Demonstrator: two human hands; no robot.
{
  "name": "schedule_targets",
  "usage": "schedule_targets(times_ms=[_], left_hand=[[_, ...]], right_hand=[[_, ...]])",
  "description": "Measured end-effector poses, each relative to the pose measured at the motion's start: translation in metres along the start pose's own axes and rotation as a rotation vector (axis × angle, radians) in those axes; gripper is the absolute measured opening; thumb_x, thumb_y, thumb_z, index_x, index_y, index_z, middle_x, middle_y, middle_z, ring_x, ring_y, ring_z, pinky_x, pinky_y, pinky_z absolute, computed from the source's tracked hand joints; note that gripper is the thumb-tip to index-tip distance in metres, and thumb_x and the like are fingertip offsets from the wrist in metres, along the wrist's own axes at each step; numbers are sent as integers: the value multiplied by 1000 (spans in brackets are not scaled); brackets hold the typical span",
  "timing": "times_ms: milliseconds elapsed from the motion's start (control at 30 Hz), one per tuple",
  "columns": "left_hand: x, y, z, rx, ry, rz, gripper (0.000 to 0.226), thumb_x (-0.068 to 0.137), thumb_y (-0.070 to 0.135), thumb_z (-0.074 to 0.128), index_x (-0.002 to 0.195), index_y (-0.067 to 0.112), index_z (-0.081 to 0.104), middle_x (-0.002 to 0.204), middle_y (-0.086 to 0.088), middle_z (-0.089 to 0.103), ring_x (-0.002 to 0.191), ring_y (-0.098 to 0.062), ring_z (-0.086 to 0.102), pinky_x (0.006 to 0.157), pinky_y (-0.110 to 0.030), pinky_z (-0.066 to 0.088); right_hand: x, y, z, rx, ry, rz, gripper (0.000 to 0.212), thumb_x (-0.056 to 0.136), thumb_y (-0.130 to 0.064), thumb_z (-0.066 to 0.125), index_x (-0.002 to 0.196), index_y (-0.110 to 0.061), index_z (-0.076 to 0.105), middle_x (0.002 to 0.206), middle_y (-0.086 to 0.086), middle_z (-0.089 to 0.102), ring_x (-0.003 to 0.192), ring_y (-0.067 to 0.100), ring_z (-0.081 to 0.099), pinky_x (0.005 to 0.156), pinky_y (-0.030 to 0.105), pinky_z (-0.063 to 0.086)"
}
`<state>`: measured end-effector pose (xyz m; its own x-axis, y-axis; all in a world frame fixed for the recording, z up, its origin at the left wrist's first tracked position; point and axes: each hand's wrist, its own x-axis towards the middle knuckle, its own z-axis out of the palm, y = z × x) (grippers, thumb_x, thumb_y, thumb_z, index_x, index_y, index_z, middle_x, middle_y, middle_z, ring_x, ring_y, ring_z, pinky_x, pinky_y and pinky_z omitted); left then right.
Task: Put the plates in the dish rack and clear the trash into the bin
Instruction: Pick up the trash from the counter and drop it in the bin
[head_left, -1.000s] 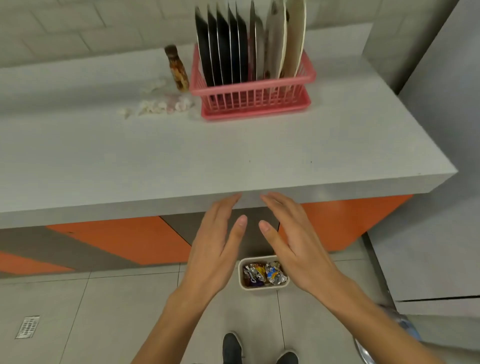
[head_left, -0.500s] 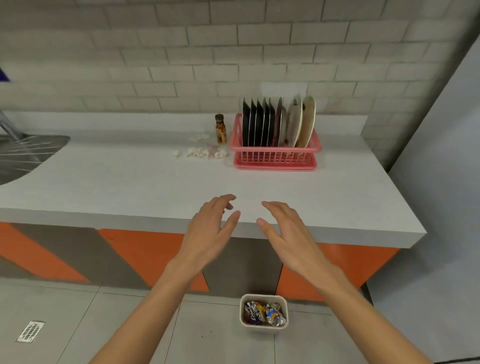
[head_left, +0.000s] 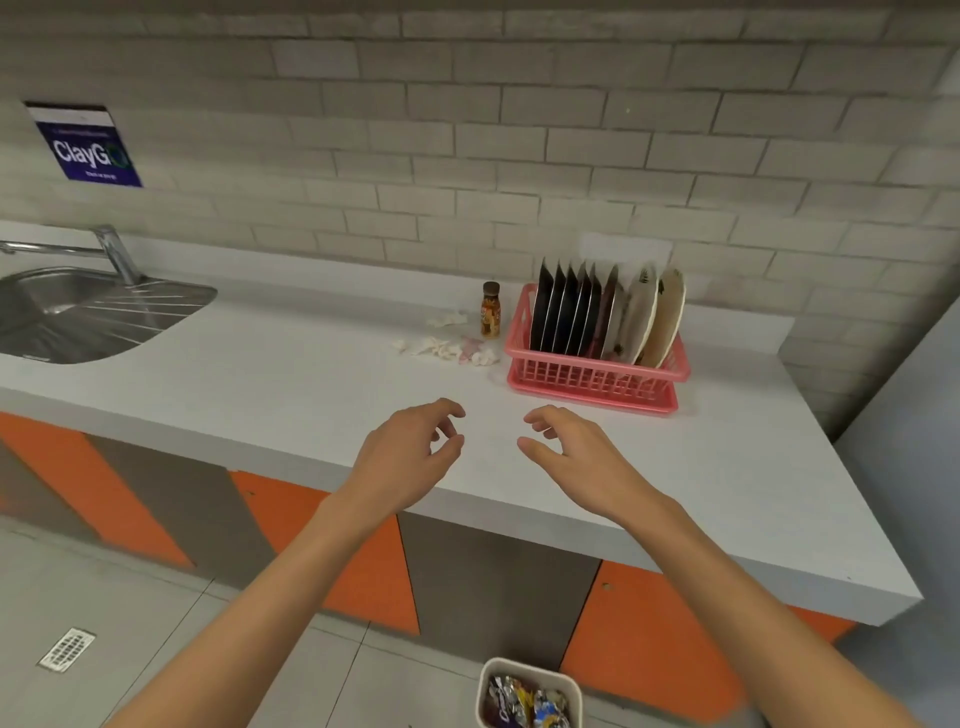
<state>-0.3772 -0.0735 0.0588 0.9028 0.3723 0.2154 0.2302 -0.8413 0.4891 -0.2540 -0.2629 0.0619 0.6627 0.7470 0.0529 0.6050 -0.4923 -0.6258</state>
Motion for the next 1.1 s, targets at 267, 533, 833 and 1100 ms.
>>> schedule_targets(times_ms=[267, 533, 833, 1100], left_hand=[[53, -54, 34, -288, -102, -77, 19, 95, 27, 55, 112, 28, 63, 96, 13, 65, 91, -3, 61, 77, -24, 49], [143, -152, 62, -344, -173, -176, 17, 94, 18, 55, 108, 24, 64, 101, 5, 67, 80, -8, 67, 63, -17, 47], [208, -277, 108, 118, -460, -198, 44, 95, 29, 56, 139, 20, 52, 144, -1, 52, 128, -25, 50, 105, -33, 36], [280, -293, 100, 20, -434, -205, 22, 92, 35, 55, 110, 30, 67, 115, 2, 68, 105, -21, 63, 93, -36, 49]], right_hand=[[63, 25, 15, 9, -52, 39, 37, 99, -44, 47, 127, -21, 54, 131, -2, 56, 116, 12, 52, 93, 27, 41], [179, 52, 63, -48, -157, 150, 42, 99, -46, 44, 127, -16, 55, 130, 6, 56, 118, 20, 52, 95, 33, 42], [276, 76, 148, -432, -408, 289, 46, 100, -37, 45, 133, -6, 43, 134, 16, 46, 125, 34, 41, 102, 44, 39], [308, 69, 173, -573, -347, 323, 46, 98, -39, 45, 128, -5, 47, 123, 16, 52, 110, 35, 55, 85, 37, 43]])
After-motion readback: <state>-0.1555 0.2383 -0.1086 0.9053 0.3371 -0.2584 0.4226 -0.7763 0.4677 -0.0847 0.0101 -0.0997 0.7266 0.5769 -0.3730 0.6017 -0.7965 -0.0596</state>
